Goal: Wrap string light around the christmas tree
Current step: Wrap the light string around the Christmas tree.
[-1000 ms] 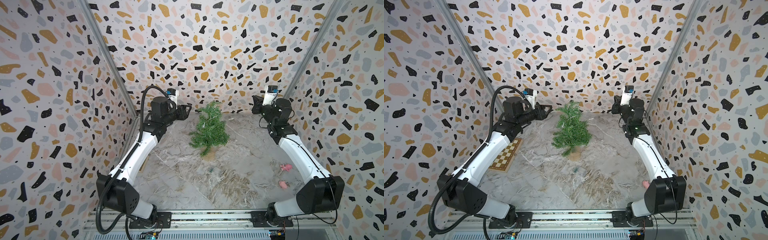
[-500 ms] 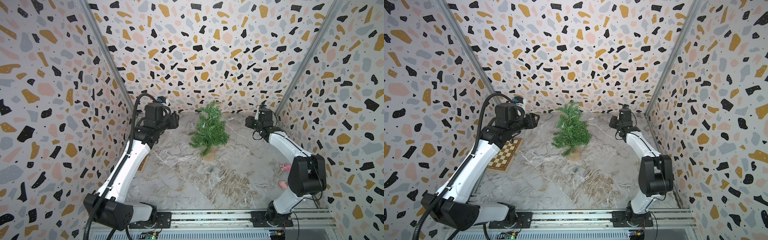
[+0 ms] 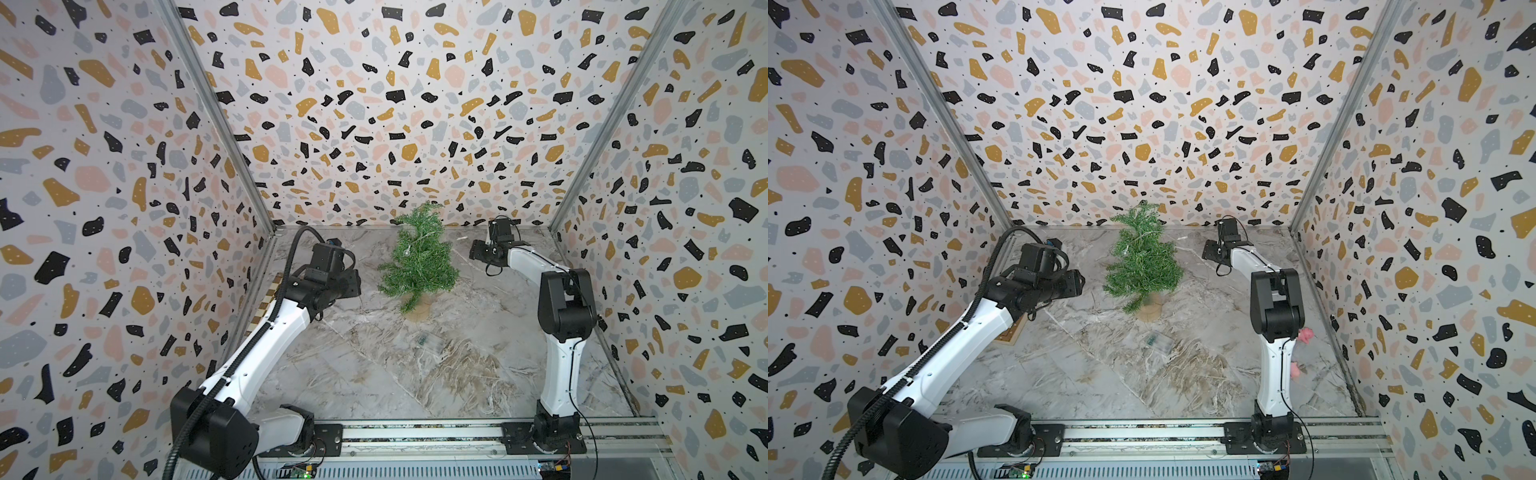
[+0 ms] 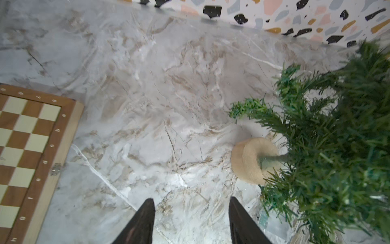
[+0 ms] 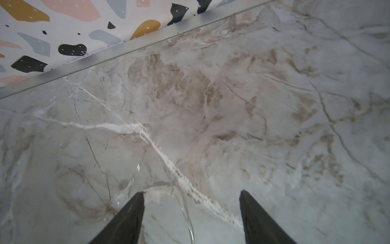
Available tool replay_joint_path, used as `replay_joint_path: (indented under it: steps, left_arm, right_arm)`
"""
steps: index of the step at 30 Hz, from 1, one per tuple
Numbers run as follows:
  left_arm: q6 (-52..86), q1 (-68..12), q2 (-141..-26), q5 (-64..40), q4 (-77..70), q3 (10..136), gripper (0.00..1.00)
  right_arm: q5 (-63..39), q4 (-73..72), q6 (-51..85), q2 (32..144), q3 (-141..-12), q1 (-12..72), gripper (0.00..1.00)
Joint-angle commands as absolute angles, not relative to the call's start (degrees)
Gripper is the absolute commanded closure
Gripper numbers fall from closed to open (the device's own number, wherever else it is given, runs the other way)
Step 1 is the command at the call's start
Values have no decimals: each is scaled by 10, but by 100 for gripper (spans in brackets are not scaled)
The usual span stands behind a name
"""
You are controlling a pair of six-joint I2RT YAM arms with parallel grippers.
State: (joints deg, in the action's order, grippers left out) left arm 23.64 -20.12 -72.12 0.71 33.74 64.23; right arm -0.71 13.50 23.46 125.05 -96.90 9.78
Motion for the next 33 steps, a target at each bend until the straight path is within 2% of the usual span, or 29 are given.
replay_joint_path:
  steps: [1, 7, 12, 15, 18, 22, 26, 33]
  left_arm:
    - [257, -210, -719, -17, 294, 630, 45]
    - [254, -211, -730, -32, 280, 624, 45]
    - [256, -212, -734, -46, 273, 624, 46]
    - [256, -212, -732, -47, 274, 623, 46]
    - [250, -212, -723, -41, 278, 621, 46]
    - [240, -212, -708, -43, 275, 616, 46]
    - [227, -212, -695, -51, 276, 622, 48]
    - [192, -212, -674, -34, 310, 653, 49]
  right_arm:
    - [-16, 171, 202, 1267, -1011, 105, 27]
    - [-60, 154, 202, 1277, -998, 111, 30]
    - [-60, 160, 200, 1313, -1036, 113, 43]
    - [-39, 153, 198, 1334, -1055, 114, 57]
    - [-34, 128, 195, 1328, -1043, 114, 77]
    - [-81, 34, 229, 1244, -947, 103, 99]
    - [-119, -25, 289, 1144, -866, 87, 100]
    - [-132, -38, 313, 980, -785, 87, 100]
